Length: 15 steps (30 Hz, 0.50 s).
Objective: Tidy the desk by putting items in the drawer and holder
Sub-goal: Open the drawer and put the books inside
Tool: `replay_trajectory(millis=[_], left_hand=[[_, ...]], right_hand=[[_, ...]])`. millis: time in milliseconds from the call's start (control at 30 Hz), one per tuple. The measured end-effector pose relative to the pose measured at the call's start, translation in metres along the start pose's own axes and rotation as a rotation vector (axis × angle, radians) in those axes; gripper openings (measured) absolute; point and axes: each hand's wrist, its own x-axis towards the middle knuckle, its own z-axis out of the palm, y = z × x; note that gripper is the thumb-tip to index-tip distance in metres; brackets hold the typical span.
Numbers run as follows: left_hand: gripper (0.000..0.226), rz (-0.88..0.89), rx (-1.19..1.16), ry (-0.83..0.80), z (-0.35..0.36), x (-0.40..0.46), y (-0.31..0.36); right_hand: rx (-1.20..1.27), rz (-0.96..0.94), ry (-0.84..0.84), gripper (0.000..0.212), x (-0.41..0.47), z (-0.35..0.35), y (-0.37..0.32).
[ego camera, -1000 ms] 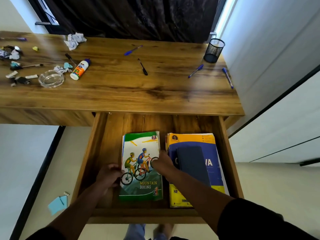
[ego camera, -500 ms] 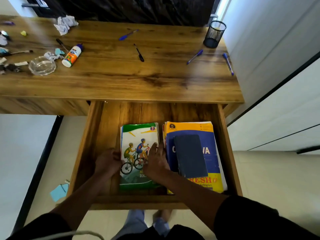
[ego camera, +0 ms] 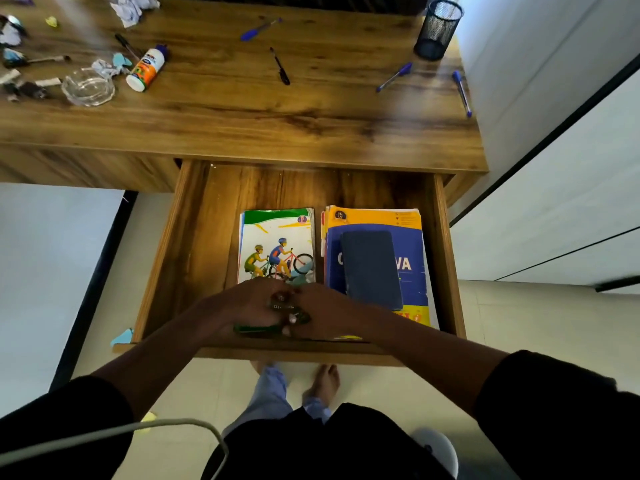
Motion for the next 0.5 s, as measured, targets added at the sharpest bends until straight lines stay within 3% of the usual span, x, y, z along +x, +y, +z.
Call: replay_trajectory(millis=[133,233,367,500], left_hand=[[0.053,0.043,-0.072,-0.27,0.0,-0.009,0.014],[0.079,0.022,-0.032,-0.442,0.01,-0.01,0.018],[0.123,-0.006,0.193,-0.396,0.026,-0.008,0.01],[0.107,0.001,0.242,-0.329,0.029,-0.007,0.012]], right_hand=[[-0.049,0.017,-0.19,0.064,-0.023,-0.008,-0.002],[-0.201,-0.025,-0.248,0.069,-0.031,-0.005,-0.004],[-0.389,-0.031,-0.312,0.083,-0.029,0.001,-0.003],[-0.409,-0.01,-0.297,0.084,-0.027,0.003,0.0]])
